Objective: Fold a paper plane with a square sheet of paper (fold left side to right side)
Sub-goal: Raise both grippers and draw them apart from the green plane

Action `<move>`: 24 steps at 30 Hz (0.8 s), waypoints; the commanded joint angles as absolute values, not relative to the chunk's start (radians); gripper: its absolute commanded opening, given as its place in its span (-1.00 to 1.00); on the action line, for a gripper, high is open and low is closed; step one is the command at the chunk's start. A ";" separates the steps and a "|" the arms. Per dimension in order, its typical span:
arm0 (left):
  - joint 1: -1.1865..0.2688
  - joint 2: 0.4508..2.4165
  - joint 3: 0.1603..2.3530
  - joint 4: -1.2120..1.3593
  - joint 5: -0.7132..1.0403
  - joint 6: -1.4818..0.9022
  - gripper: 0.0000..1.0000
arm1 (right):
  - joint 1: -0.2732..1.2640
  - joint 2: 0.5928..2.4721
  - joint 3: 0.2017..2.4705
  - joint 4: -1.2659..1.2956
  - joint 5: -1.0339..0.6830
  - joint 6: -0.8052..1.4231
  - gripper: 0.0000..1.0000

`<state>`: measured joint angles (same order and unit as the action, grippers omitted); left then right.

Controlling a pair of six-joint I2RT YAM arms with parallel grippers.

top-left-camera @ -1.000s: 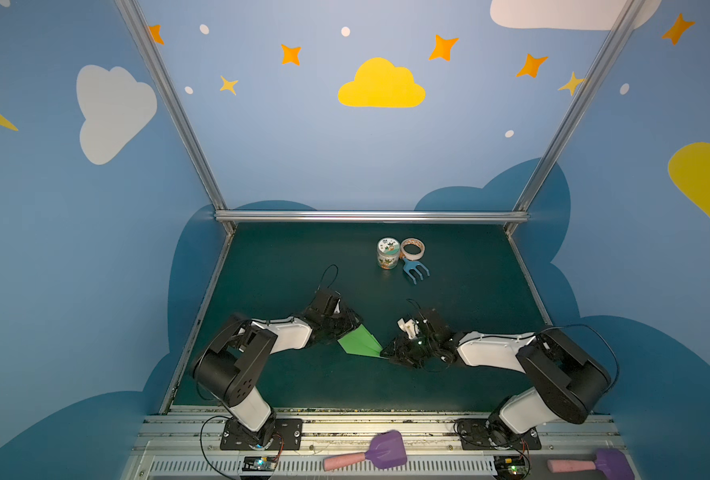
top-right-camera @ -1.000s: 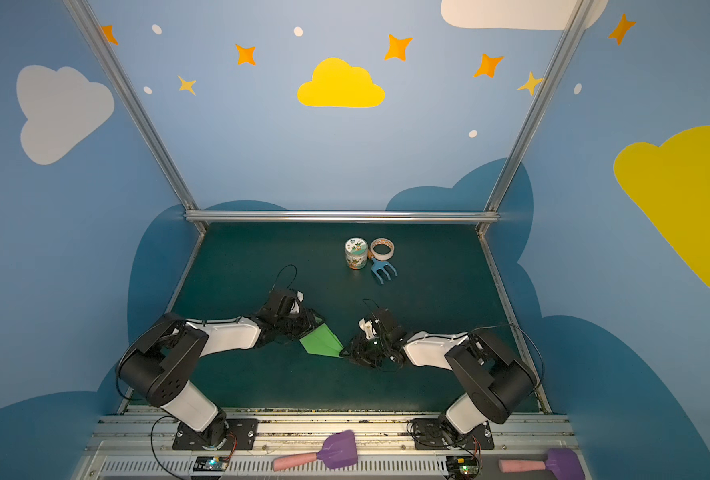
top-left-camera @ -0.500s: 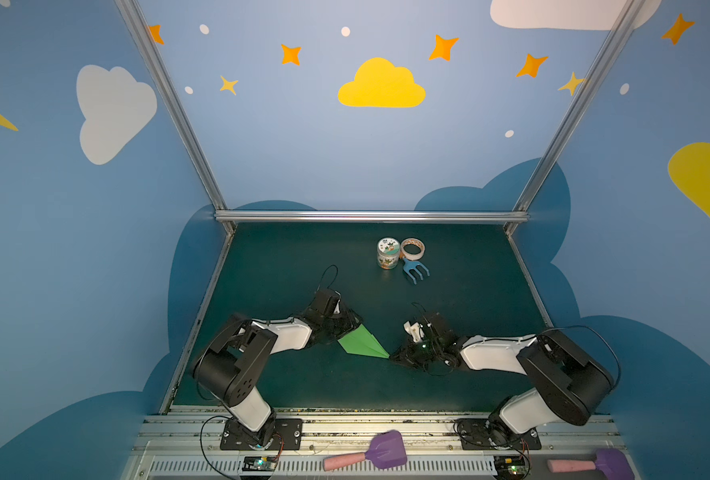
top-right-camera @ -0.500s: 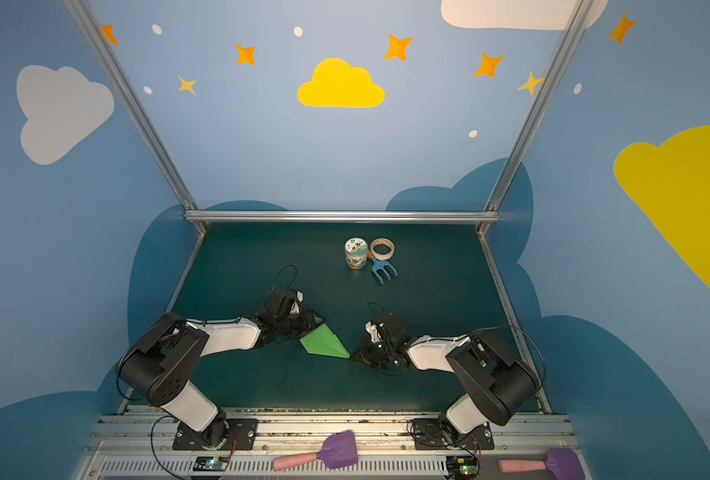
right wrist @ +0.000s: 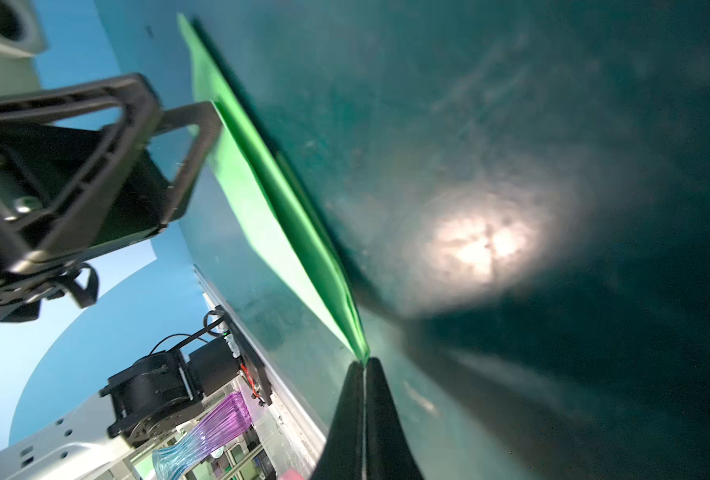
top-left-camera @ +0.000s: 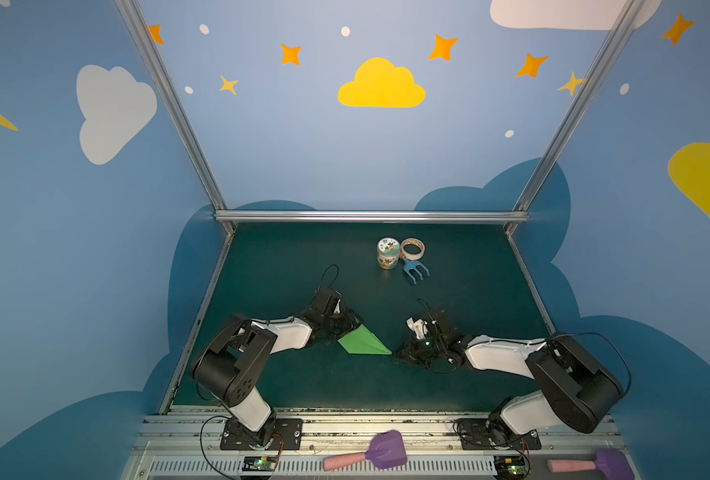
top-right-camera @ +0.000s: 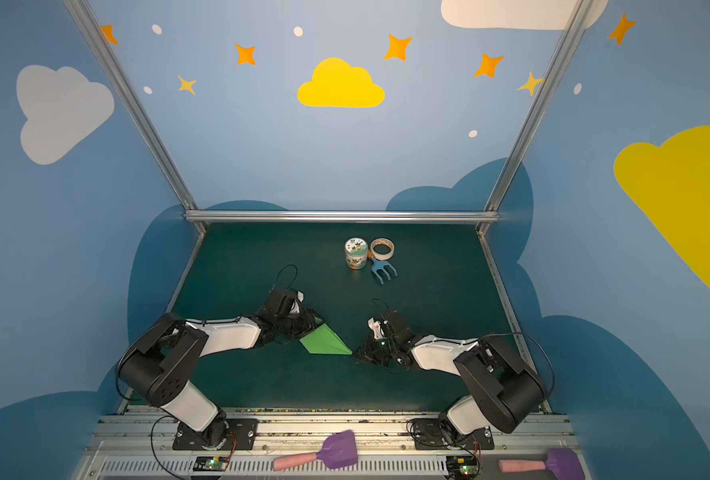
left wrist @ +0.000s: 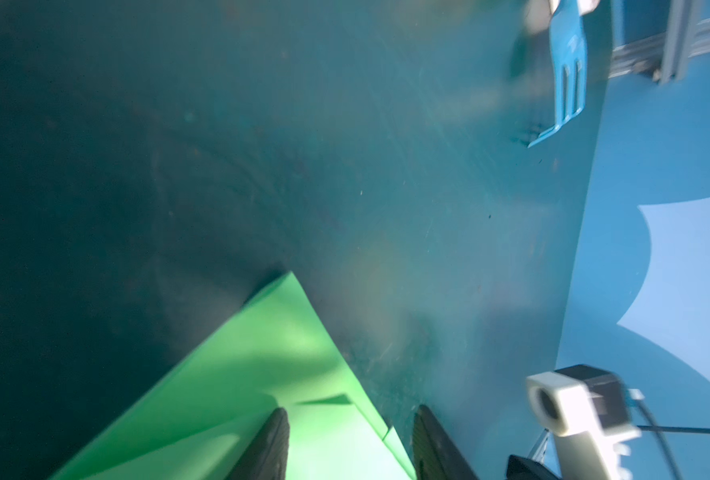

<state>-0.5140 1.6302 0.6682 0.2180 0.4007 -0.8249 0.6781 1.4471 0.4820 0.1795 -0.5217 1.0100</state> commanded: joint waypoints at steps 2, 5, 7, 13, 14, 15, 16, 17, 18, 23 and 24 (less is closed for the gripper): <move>-0.495 1.563 0.765 0.116 0.467 -0.819 0.10 | 0.645 1.354 0.555 0.102 -0.533 0.965 -1.00; -0.466 1.520 0.828 0.080 0.511 -0.832 0.18 | 0.600 1.293 0.632 0.000 -0.531 0.924 -1.00; -0.438 1.487 0.854 0.063 0.527 -0.840 0.20 | 0.558 1.260 0.706 -0.084 -0.535 0.882 -1.00; -0.354 1.368 0.894 -0.034 0.524 -0.829 0.22 | 0.348 1.240 0.950 -0.366 -0.625 0.684 -1.00; -0.342 1.349 0.888 -0.046 0.515 -0.836 0.22 | 0.313 1.246 0.998 -0.421 -0.637 0.642 -1.00; -0.332 1.331 0.880 -0.054 0.505 -0.842 0.22 | 0.285 1.249 1.036 -0.458 -0.650 0.606 -1.00; -0.321 1.308 0.866 -0.060 0.493 -0.847 0.22 | 0.257 1.256 1.082 -0.500 -0.664 0.568 -1.00; -0.313 1.289 0.853 -0.064 0.487 -0.850 0.22 | 0.235 1.263 1.130 -0.550 -0.665 0.526 -1.00; -0.305 1.273 0.840 -0.066 0.488 -0.853 0.21 | 0.225 1.272 1.173 -0.602 -0.656 0.483 -1.00; -0.282 1.217 0.786 -0.079 0.484 -0.849 0.22 | 0.216 1.333 1.340 -0.822 -0.567 0.332 -1.00; -0.282 1.217 0.780 -0.077 0.488 -0.848 0.22 | 0.217 1.339 1.324 -0.817 -0.569 0.332 -1.00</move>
